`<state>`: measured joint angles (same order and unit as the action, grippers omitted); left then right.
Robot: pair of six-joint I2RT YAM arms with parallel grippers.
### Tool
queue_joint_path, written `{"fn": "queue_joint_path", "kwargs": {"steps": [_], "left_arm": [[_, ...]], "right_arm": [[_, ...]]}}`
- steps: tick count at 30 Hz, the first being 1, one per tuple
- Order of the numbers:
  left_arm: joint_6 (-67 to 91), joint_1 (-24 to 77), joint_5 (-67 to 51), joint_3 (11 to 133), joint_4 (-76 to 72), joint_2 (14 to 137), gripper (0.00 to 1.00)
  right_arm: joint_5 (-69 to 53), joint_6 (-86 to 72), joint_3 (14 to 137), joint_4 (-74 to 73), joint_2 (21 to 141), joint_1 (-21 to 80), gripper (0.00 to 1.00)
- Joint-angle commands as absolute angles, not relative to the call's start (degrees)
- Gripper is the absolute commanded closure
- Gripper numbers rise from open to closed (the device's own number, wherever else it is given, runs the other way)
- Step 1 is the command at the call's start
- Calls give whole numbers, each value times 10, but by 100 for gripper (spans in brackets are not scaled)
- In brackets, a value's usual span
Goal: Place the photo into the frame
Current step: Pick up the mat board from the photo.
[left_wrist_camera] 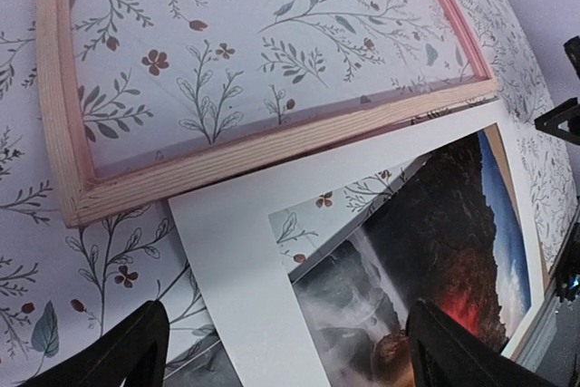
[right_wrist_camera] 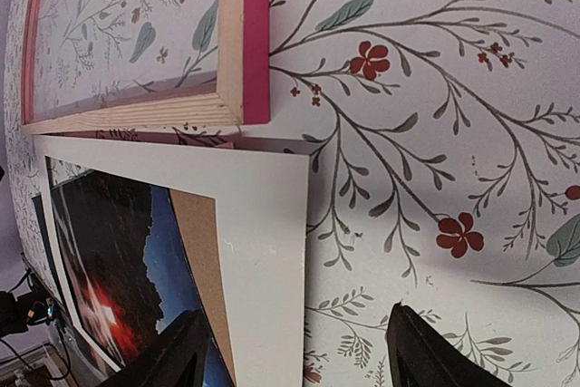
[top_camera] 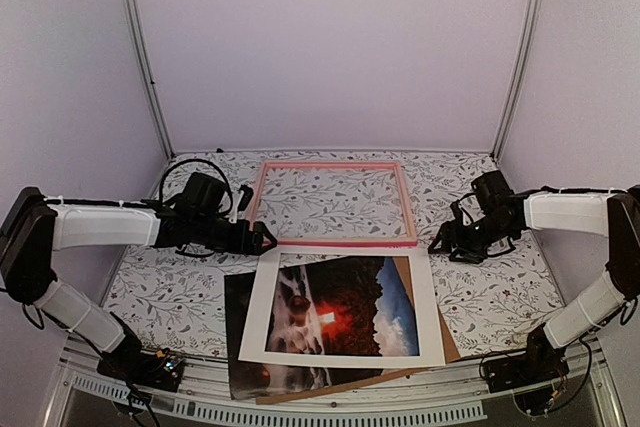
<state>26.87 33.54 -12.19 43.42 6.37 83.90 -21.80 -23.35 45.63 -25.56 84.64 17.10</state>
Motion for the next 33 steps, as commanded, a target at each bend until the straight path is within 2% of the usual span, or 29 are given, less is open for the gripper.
{"fn": "queue_joint_path", "kwargs": {"steps": [1,21,33], "left_arm": [[277,343,-116,420,56,829,7],[287,341,-118,431,45,906,6],[326,339,-139,408,15,941,10]], "right_arm": [[-235,-248,432,-204,844,174,30],[-299,-267,411,-120,920,178,35],[-351,-308,382,-54,937,180,41]]}}
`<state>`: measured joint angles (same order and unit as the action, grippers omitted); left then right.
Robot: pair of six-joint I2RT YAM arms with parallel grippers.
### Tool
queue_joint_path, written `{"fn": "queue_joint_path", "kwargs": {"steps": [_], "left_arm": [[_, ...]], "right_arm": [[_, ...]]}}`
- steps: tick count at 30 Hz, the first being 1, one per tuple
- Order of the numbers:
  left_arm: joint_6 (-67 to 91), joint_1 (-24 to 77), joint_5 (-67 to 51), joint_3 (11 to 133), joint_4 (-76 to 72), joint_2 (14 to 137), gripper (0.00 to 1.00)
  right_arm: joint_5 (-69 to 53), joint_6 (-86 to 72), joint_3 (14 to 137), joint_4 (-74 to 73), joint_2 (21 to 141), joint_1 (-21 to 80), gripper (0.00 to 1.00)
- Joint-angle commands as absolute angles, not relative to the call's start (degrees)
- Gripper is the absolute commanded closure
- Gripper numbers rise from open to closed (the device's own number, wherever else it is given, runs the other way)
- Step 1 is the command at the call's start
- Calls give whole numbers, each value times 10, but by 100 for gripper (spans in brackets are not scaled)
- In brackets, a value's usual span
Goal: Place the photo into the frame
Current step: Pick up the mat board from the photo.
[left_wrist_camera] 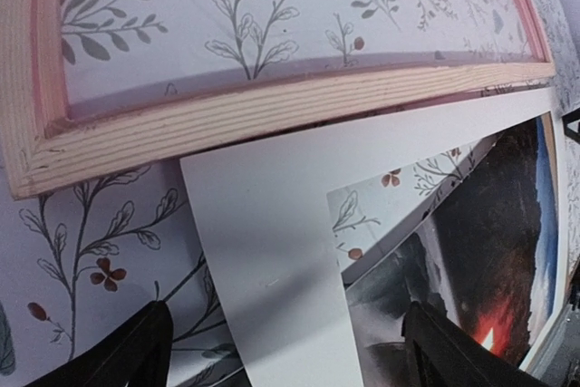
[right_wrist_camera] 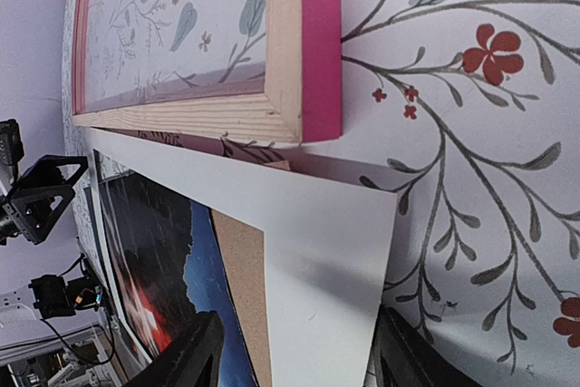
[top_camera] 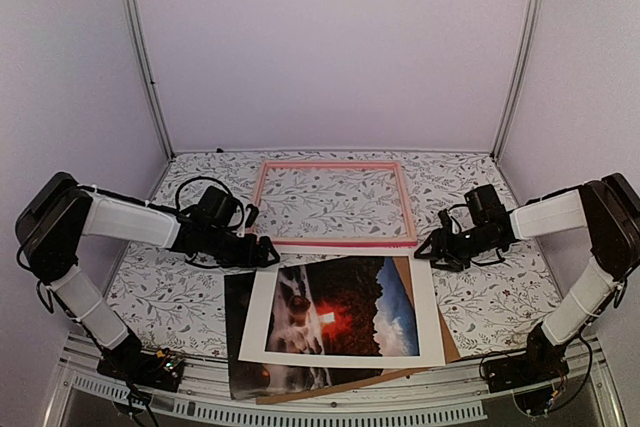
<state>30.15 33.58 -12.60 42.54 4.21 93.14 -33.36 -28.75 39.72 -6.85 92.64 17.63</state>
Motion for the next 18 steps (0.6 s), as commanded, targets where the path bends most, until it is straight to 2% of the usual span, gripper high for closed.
{"fn": "queue_joint_path", "kwargs": {"steps": [1,7,18], "left_arm": [[332,339,-142,403,10,940,10],[353,340,-156,389,-24,937,11],[358,340,-144,382,-26,921,11]], "right_arm": [[-354,-310,384,-53,937,181,41],[-374,-324,387,-32,928,180,46],[-412,-341,393,-5,915,179,64]]}}
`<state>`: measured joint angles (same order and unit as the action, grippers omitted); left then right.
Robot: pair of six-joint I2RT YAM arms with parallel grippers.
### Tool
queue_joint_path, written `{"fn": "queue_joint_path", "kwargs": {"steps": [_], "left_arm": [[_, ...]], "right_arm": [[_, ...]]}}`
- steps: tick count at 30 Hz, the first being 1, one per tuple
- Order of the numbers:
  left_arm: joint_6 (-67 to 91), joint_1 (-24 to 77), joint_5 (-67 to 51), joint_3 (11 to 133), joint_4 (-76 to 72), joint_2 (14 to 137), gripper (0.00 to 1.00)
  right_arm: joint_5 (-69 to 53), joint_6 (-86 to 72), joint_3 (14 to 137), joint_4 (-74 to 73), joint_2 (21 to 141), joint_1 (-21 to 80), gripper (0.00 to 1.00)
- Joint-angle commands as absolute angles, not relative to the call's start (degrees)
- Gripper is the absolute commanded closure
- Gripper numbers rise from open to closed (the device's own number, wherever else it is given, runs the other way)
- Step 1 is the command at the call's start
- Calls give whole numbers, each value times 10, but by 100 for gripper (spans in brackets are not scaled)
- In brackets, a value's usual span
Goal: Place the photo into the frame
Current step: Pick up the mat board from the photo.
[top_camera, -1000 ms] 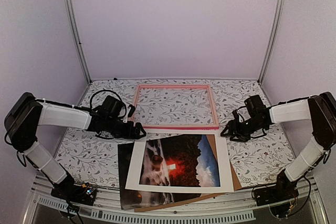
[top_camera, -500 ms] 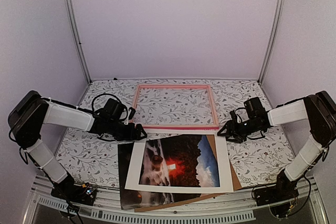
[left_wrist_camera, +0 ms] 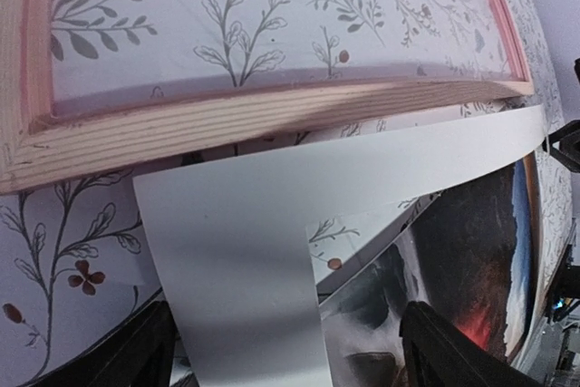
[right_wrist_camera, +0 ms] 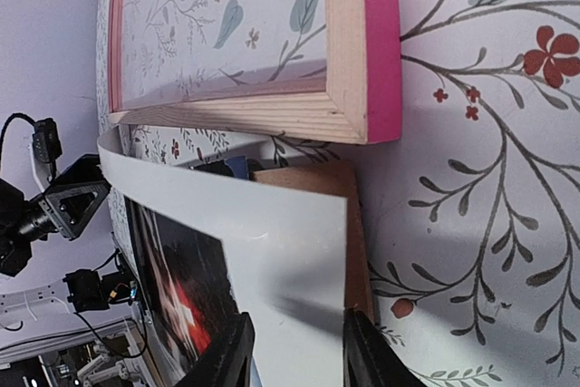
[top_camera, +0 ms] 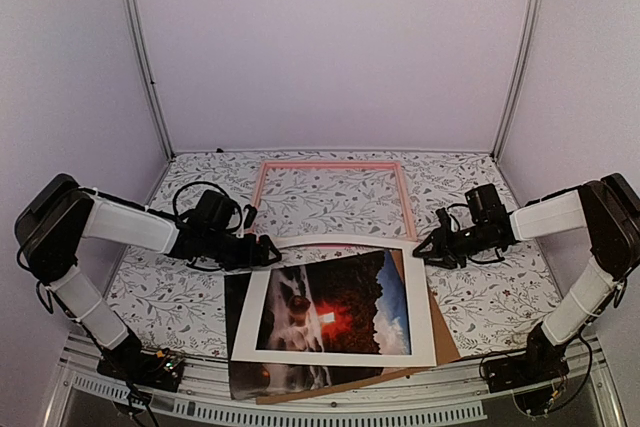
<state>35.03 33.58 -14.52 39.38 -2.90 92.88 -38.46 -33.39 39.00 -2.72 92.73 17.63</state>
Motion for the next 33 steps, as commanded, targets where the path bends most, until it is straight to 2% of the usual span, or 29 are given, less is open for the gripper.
{"fn": "queue_joint_path", "kwargs": {"steps": [1,14,23,33], "left_arm": [[357,339,-144,382,-25,920,11],[358,339,-125,381,-15,909,11],[358,340,-103,383,-2,898,11],[336,338,-72,393,33,869,10]], "right_arm": [[-413,-340,394,-5,915,178,66],[-444,-311,389,-11,892,172,78],[-469,-272,393,-29,867,159,99],[-489,-213,440,-90,865,157,100]]}}
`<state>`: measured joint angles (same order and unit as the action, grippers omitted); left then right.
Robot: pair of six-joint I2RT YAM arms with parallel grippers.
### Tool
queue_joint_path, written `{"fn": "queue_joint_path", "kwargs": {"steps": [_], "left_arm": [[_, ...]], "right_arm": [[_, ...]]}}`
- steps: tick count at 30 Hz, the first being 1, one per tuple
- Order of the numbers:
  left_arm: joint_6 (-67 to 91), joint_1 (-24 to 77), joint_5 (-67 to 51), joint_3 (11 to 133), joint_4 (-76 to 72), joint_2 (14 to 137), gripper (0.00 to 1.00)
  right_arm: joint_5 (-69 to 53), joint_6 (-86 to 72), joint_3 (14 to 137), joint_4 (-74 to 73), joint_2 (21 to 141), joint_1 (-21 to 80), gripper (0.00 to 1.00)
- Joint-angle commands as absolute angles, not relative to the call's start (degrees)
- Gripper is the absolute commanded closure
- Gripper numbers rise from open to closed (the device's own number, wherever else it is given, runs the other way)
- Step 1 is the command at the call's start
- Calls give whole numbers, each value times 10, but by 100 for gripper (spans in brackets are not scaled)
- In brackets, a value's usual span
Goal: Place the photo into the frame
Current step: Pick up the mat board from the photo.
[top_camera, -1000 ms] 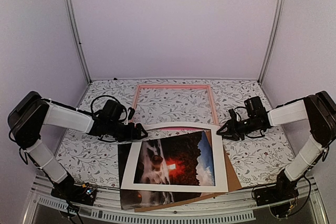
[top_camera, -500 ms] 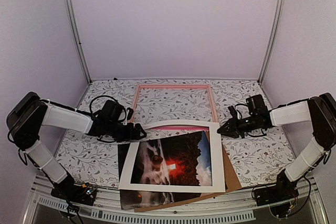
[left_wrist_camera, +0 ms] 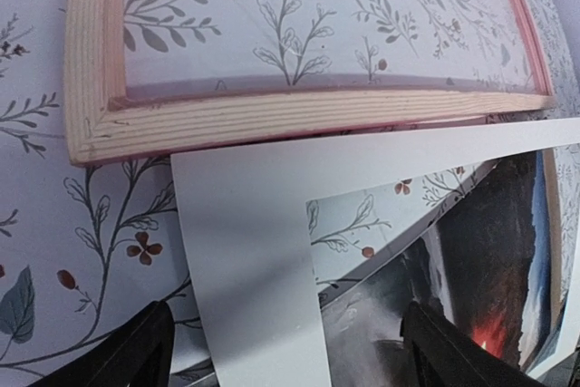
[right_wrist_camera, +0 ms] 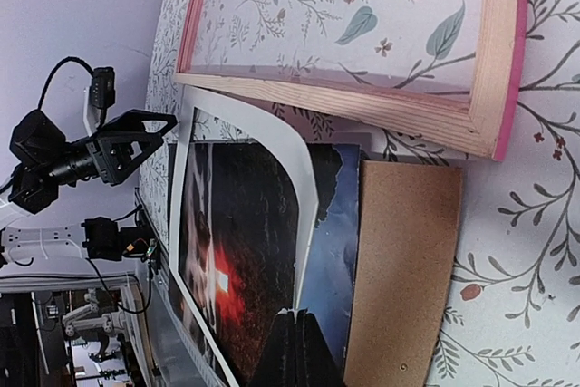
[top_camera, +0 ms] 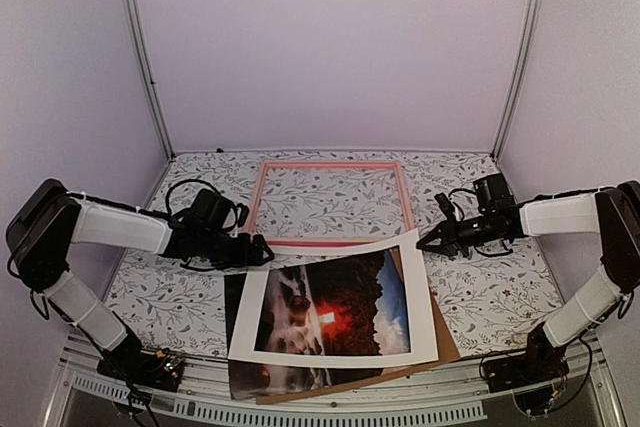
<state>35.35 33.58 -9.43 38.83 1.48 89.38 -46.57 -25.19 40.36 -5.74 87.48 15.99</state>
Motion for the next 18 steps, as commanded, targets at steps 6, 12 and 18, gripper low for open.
{"fn": "queue_joint_path", "kwargs": {"steps": [6,12,18], "left_arm": [[300,334,-73,404,31,832,10],[229,335,-116,433,-7,796,10],[179,334,-135,484,-9,780,10]], "right_arm": [[-536,-156,505,-141,858,162,100],[-569,-106,562,-174,850,184,100],[-579,-81,627,-179,856,194,100]]}}
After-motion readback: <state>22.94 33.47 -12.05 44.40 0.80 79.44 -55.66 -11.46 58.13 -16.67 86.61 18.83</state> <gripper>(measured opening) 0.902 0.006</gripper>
